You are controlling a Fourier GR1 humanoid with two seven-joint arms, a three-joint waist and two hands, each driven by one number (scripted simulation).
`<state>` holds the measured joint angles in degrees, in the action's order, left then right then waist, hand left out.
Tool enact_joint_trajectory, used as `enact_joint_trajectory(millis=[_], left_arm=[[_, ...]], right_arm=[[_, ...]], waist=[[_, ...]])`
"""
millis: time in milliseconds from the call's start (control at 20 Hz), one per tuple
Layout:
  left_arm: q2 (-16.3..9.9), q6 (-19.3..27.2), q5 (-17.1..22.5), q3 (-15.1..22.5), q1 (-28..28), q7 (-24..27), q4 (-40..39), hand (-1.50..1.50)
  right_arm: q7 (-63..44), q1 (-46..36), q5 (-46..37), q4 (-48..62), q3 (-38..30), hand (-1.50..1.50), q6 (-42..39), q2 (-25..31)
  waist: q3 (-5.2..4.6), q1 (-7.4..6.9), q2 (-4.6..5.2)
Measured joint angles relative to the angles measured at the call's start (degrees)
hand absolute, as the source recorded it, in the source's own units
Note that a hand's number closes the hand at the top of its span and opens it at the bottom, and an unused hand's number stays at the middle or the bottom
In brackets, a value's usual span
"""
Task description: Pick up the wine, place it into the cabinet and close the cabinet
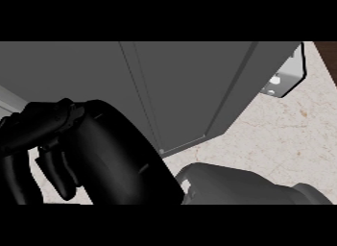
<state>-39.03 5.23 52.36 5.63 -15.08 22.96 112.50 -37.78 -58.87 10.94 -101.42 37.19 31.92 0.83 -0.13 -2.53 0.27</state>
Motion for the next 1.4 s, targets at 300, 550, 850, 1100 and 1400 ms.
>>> enact_joint_trajectory(millis=[300,550,850,1100,1400], left_arm=[[1.2,0.2,-0.8,-0.7,0.6,-0.7,-0.4,-1.5],[2.2,0.4,-2.0,-1.4,1.6,-1.7,-0.6,-1.5],[3.6,0.1,-3.4,-2.0,2.8,-2.8,-1.9,-1.5],[3.8,0.2,-4.0,-2.5,2.9,-3.7,-1.1,-1.5],[4.1,0.0,-4.4,-2.5,3.4,-4.3,-0.9,-1.5]], right_arm=[[5.8,-8.6,-1.2,15.6,-6.0,1.5,-5.6,-0.7],[11.5,-11.2,0.0,26.2,-10.9,1.5,-9.3,-0.6],[17.2,-11.6,1.7,32.3,-14.3,1.5,-15.4,-0.9],[22.9,-10.6,1.4,35.0,-15.6,1.5,-18.6,-0.8],[27.2,-10.1,-0.3,36.9,-15.2,1.5,-21.1,0.7]], waist=[[0.03,0.72,-0.01],[0.07,1.08,-0.07],[-0.09,1.21,-1.04],[-0.24,0.83,-1.97],[-0.53,0.36,-2.56]])
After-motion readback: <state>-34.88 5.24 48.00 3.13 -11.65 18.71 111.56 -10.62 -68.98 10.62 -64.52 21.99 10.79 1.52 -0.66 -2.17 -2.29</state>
